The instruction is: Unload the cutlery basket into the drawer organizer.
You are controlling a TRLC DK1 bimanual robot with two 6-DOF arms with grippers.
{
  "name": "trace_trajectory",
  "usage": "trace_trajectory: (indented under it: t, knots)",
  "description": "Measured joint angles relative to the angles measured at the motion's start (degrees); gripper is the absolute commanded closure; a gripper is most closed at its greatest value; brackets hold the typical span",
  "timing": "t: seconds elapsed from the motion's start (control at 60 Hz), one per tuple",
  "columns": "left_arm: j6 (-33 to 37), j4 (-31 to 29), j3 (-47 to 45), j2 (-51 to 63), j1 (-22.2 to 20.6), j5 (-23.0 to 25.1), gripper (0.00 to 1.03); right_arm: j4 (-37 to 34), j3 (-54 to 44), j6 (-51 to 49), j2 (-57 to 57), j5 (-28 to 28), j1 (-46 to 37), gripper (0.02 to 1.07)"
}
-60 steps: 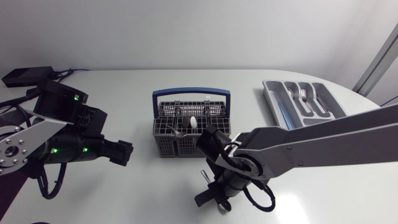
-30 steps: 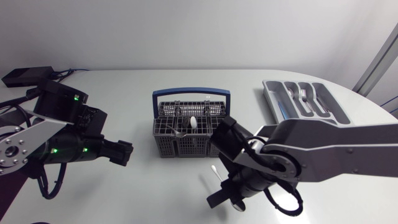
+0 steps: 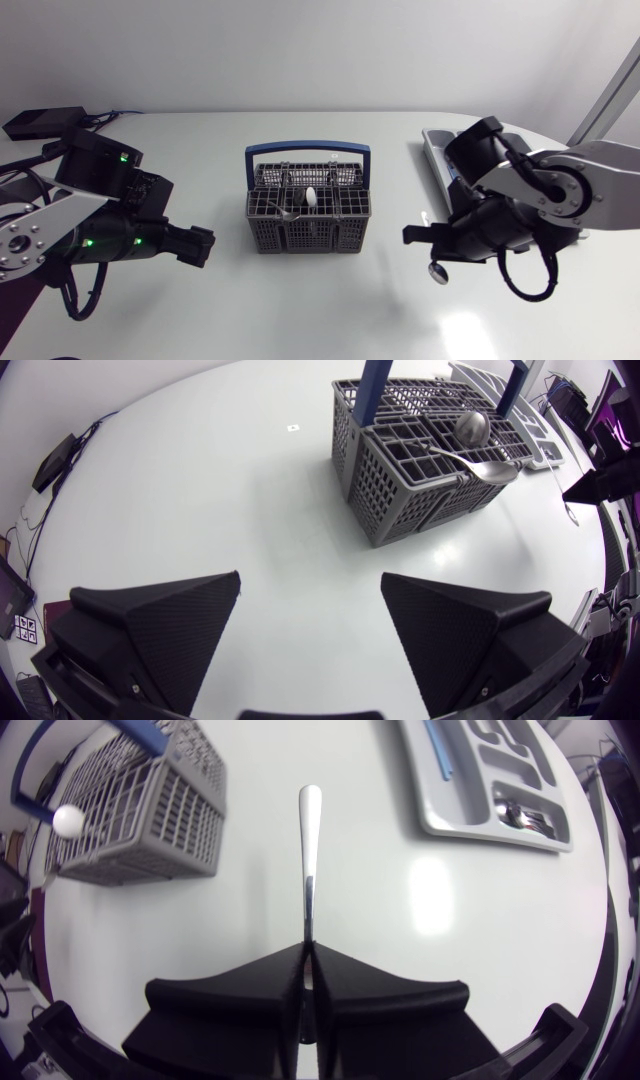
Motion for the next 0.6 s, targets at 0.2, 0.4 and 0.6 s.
trace_trajectory:
  t: [0.2,0.4,0.6]
  knots:
    - [0.0,0.0,0.0,0.0,0.0,0.0,0.05,4.0,-0.2,4.0,-0.3,3.0,-11.6,1.01]
    - [0.0,0.0,0.0,0.0,-0.1,0.0,0.05,9.4,-0.1,8.3,4.0,4.8,-22.4,1.01]
    - [0.0,-0.1,0.0,-0.1,-0.8,0.0,0.05,14.7,1.2,12.6,8.7,5.1,-32.0,1.01]
